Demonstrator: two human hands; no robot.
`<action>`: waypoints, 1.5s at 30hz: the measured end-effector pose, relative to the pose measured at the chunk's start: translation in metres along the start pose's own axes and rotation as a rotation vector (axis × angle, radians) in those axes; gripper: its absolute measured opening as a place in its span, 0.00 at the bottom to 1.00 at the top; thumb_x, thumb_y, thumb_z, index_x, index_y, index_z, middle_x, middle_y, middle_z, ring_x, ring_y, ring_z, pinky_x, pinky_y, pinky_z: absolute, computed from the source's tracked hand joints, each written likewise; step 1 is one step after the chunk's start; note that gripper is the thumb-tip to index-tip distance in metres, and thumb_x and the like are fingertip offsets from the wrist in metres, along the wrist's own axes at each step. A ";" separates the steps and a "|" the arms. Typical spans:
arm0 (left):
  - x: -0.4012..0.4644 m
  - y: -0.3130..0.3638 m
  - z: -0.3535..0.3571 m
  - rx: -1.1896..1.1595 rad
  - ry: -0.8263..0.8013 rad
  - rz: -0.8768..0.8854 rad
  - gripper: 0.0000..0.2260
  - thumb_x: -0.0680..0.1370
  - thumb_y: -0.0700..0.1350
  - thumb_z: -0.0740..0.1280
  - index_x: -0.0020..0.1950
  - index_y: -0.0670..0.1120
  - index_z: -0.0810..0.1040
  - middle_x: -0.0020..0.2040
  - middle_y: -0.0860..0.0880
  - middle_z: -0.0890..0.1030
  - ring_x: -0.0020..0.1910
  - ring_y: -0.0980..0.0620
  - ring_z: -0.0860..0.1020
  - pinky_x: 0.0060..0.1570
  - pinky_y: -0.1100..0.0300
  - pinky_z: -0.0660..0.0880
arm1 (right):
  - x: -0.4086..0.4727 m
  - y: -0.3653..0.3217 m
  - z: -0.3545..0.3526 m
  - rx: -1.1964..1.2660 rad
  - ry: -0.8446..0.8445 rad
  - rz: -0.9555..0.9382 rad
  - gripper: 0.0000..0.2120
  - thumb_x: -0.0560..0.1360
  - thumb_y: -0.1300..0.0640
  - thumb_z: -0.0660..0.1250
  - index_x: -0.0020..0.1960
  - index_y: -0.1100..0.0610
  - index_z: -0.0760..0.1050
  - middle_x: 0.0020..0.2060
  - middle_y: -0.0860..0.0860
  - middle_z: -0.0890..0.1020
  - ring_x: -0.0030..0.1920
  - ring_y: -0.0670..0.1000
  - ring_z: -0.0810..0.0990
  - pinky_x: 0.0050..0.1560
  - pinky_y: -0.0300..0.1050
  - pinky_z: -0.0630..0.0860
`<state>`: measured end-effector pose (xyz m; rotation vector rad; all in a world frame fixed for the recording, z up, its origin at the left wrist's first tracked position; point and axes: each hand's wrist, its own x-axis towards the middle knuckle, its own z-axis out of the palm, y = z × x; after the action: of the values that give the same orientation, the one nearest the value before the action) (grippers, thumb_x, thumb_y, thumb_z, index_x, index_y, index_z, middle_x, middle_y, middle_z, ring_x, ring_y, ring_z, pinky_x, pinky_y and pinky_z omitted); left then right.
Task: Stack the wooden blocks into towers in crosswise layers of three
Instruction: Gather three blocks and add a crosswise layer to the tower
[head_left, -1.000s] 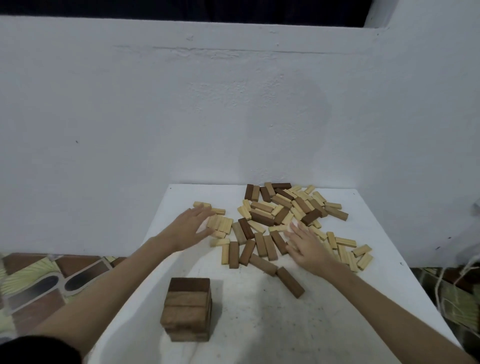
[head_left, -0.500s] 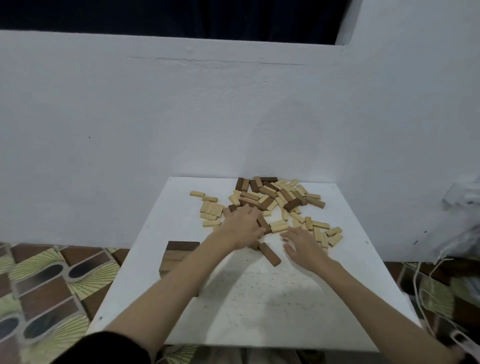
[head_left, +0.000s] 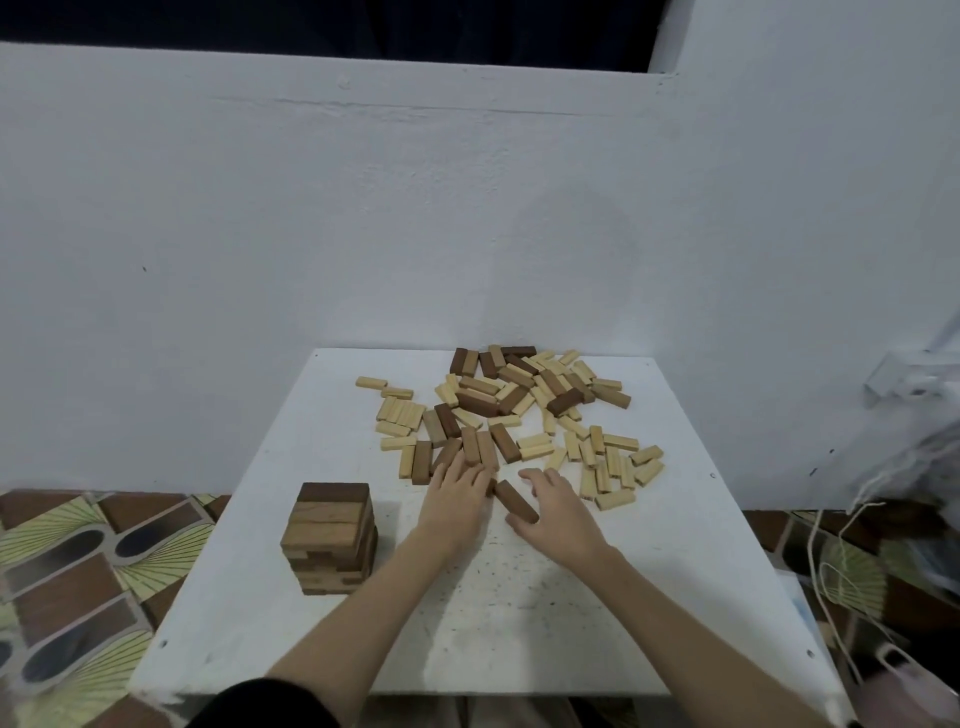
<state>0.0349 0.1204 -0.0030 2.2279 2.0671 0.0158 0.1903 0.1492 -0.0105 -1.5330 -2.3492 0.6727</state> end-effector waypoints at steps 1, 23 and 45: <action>0.000 0.000 0.002 0.024 0.011 0.014 0.23 0.80 0.40 0.55 0.75 0.45 0.56 0.76 0.48 0.58 0.76 0.47 0.48 0.74 0.51 0.47 | 0.001 -0.001 0.001 0.013 -0.010 0.015 0.28 0.75 0.51 0.67 0.72 0.55 0.63 0.60 0.52 0.71 0.62 0.52 0.70 0.58 0.46 0.72; -0.006 0.006 0.016 -0.234 0.237 -0.374 0.21 0.79 0.42 0.58 0.72 0.47 0.60 0.68 0.46 0.68 0.66 0.47 0.66 0.60 0.58 0.67 | -0.018 -0.002 0.013 0.295 -0.070 0.155 0.25 0.74 0.53 0.70 0.68 0.56 0.70 0.33 0.45 0.75 0.34 0.41 0.73 0.34 0.29 0.67; -0.033 -0.006 0.007 -0.466 -0.018 -0.056 0.26 0.72 0.35 0.66 0.69 0.47 0.65 0.64 0.46 0.70 0.59 0.47 0.71 0.55 0.58 0.68 | -0.012 -0.002 -0.009 0.183 -0.384 0.108 0.47 0.66 0.55 0.78 0.77 0.52 0.54 0.46 0.50 0.74 0.40 0.44 0.71 0.37 0.34 0.68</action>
<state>0.0273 0.0879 -0.0085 1.8796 1.8734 0.4244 0.1978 0.1393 -0.0009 -1.5707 -2.3883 1.2703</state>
